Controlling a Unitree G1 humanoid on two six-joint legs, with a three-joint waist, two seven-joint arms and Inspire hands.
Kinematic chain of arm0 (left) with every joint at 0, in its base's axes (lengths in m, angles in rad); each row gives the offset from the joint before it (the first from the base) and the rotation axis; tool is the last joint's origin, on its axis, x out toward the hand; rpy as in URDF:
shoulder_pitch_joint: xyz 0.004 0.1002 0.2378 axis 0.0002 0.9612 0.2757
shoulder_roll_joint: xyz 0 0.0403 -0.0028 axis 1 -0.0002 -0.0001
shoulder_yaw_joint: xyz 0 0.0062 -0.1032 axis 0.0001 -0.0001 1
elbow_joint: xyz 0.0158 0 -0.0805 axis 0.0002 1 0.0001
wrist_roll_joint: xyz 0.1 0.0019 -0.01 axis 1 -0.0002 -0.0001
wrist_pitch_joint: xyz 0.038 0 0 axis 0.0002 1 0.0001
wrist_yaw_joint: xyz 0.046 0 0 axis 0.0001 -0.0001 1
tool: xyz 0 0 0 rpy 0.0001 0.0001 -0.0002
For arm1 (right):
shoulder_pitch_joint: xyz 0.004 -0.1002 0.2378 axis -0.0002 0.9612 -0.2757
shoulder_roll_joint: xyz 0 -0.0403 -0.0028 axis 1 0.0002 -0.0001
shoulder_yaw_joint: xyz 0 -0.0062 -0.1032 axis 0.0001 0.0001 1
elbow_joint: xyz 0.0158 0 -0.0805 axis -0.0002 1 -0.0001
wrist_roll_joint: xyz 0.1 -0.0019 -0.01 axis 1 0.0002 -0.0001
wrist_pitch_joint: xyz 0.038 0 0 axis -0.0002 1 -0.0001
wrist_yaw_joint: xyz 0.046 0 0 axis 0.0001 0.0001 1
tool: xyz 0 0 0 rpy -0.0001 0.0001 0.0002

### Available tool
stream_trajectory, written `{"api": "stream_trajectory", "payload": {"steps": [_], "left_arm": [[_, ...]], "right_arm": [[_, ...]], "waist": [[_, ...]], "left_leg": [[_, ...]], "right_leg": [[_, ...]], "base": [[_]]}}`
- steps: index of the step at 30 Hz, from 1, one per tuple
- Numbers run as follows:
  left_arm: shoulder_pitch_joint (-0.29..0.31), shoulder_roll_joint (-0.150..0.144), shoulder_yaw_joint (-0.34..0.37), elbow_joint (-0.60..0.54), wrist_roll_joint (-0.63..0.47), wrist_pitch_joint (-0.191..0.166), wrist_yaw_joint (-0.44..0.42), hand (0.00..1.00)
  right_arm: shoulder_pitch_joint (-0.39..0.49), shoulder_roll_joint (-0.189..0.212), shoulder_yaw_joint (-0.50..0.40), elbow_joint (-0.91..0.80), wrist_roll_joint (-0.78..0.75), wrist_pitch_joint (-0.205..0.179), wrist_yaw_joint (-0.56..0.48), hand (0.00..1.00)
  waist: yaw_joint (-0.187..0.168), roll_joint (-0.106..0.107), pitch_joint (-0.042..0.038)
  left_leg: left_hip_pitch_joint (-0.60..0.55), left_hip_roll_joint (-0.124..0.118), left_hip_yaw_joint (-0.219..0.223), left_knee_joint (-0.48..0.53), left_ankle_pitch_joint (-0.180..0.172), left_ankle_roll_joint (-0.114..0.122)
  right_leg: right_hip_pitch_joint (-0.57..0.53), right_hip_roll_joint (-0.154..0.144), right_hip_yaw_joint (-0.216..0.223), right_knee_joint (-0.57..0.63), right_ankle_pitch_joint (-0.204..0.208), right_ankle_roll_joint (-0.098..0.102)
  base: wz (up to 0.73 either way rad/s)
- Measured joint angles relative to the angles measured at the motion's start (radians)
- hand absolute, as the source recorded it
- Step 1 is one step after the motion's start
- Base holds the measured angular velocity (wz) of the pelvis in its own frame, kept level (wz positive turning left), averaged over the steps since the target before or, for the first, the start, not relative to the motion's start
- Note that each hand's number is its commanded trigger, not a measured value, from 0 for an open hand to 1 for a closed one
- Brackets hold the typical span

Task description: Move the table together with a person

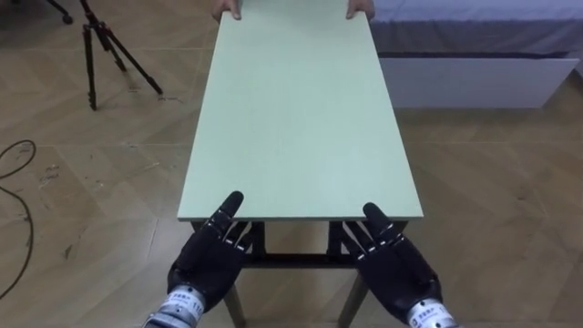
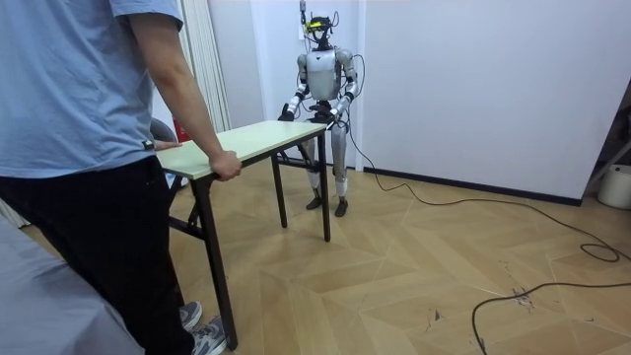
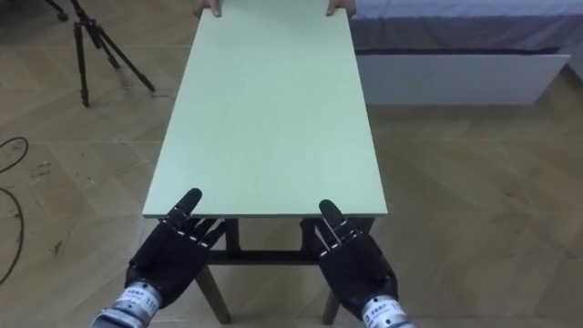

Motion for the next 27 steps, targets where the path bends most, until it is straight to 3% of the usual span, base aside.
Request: {"api": "stream_trajectory", "payload": {"steps": [6,13,20,27], "left_arm": [[-0.009,-0.004,0.001,0.001,-0.02,0.012,0.02,0.0],[-0.027,-0.013,0.016,0.024,-0.018,0.035,0.038,0.0],[-0.047,-0.017,0.017,0.041,-0.012,0.036,0.056,0.0],[-0.098,-0.031,0.012,0.106,-0.007,0.03,0.063,0.0]], "right_arm": [[-0.015,0.001,0.0,0.0,0.039,-0.01,-0.052,0.0],[-0.037,0.03,0.0,0.0,0.074,-0.025,-0.119,0.0],[-0.057,0.035,0.002,0.0,0.085,-0.027,-0.168,0.0],[-0.095,0.056,0.002,0.016,0.113,-0.048,-0.211,0.0]], "waist": [[0.002,0.002,-0.001],[0.003,0.012,-0.001],[0.004,0.014,-0.0018],[0.004,0.022,0.0033]], "left_leg": [[0.003,-0.001,0.0,0.003,0.001,0.001],[0.016,-0.002,0.003,0.008,0.001,0.001],[0.018,-0.001,0.001,-0.006,0.003,0.001],[0.018,-0.001,0.002,-0.005,0.004,0.002]], "right_leg": [[0.0,-0.001,0.003,-0.001,0.0,0.0],[0.01,-0.002,0.004,-0.001,0.0,0.0],[0.011,-0.001,0.006,0.006,0.0,0.0],[0.006,-0.001,0.007,0.01,0.0,0.0]], "base": [[0.0],[0.0],[0.0],[-0.01]]}}
